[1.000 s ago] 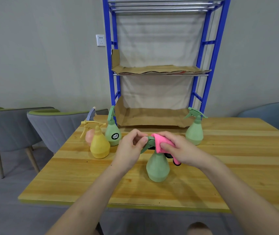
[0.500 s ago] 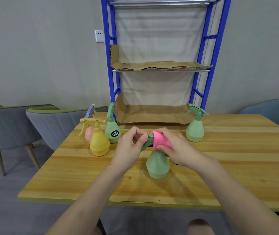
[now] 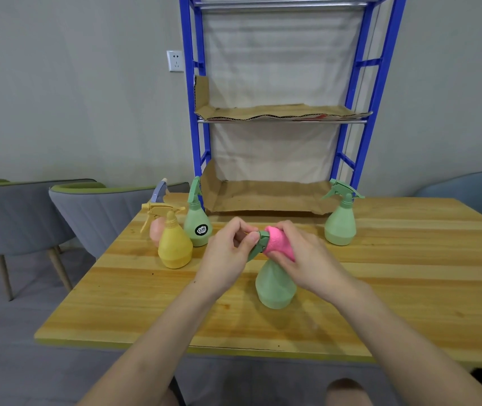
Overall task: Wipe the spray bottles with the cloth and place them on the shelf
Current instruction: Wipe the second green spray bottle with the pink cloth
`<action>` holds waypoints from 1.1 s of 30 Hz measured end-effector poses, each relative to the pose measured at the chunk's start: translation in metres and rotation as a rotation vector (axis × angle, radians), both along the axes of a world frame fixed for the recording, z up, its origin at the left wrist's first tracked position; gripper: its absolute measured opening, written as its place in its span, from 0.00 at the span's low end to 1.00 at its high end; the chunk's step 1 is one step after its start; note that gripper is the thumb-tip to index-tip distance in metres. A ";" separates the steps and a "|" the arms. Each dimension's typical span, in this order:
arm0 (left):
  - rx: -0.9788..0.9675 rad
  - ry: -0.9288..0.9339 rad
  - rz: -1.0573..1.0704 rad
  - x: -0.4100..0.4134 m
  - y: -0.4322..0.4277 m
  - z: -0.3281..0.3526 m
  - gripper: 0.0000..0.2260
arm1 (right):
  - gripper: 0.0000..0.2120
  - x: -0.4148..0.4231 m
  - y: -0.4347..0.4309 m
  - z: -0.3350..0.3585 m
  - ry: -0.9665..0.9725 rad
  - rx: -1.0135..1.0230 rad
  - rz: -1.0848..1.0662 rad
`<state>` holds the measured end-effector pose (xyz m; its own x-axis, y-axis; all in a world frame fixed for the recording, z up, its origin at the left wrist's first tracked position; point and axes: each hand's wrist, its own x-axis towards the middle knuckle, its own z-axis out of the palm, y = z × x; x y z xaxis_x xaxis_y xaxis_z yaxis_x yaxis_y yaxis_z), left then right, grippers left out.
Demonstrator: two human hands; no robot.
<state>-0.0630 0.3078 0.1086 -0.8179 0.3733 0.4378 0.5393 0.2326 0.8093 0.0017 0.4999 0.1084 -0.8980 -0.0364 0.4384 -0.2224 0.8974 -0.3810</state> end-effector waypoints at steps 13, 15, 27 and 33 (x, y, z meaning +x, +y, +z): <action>-0.002 0.009 0.001 -0.004 0.002 0.001 0.02 | 0.20 -0.004 0.011 0.001 -0.059 -0.103 0.057; 0.001 0.004 0.002 -0.004 0.001 0.001 0.02 | 0.19 -0.005 0.002 -0.001 -0.014 -0.080 0.018; -0.005 0.018 -0.023 -0.016 0.000 0.002 0.02 | 0.21 -0.004 0.027 0.005 -0.118 -0.132 0.191; -0.023 -0.014 -0.020 -0.022 0.001 0.004 0.04 | 0.24 0.000 0.023 0.003 -0.131 -0.122 0.128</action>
